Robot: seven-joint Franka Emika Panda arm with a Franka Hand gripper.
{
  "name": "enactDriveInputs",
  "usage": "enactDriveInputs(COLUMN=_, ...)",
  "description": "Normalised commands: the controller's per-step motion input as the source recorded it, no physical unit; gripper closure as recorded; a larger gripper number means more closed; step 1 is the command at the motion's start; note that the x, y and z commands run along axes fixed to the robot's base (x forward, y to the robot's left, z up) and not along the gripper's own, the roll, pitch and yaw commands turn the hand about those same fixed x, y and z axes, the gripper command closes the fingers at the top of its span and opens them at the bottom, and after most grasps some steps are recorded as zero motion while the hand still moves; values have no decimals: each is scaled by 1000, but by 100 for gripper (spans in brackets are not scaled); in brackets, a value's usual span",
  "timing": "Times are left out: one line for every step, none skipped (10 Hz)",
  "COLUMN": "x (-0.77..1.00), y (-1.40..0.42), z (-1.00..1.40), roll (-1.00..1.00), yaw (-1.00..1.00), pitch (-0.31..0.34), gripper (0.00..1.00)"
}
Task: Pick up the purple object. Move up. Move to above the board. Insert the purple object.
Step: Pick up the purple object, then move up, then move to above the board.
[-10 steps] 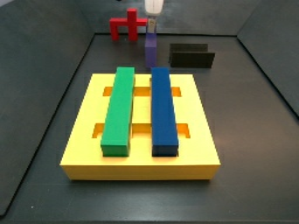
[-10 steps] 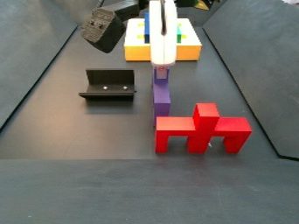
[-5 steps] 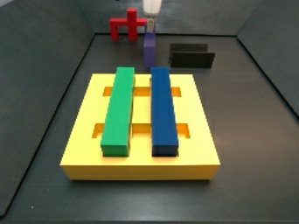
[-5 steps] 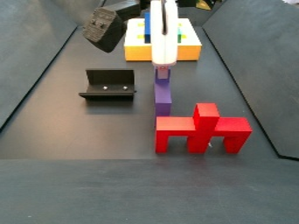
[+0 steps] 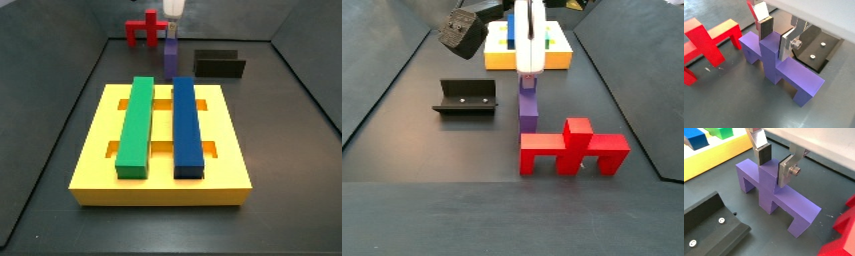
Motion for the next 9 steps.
enactDriveInputs(x=0, y=0, z=0, roll=0, yaw=0, pitch=0, gripper=100)
enactDriveInputs(x=0, y=0, z=0, roll=0, yaw=0, pitch=0, gripper=100)
enactDriveInputs(x=0, y=0, z=833, roll=0, yaw=0, pitch=0, gripper=100)
enactDriveInputs(x=35, y=-85, z=804, roll=2, yaw=-56, pitch=6, gripper=100)
enactDriveInputs(x=9, y=-64, z=479, roll=30, yaw=-55, pitch=57, gripper=100)
enactDriveInputs(x=29, y=-28, z=198, roll=46, yaw=-28, pitch=54, gripper=100)
enactDriveInputs(x=0, y=0, z=1400, roll=0, yaw=0, pitch=0, gripper=100)
enactDriveInputs(x=-30, y=10, z=1400, roll=-10, yaw=7, pitch=26, gripper=100)
enactDriveInputs(x=-54, y=1, z=1400, roll=7, yaw=7, pitch=20, gripper=100)
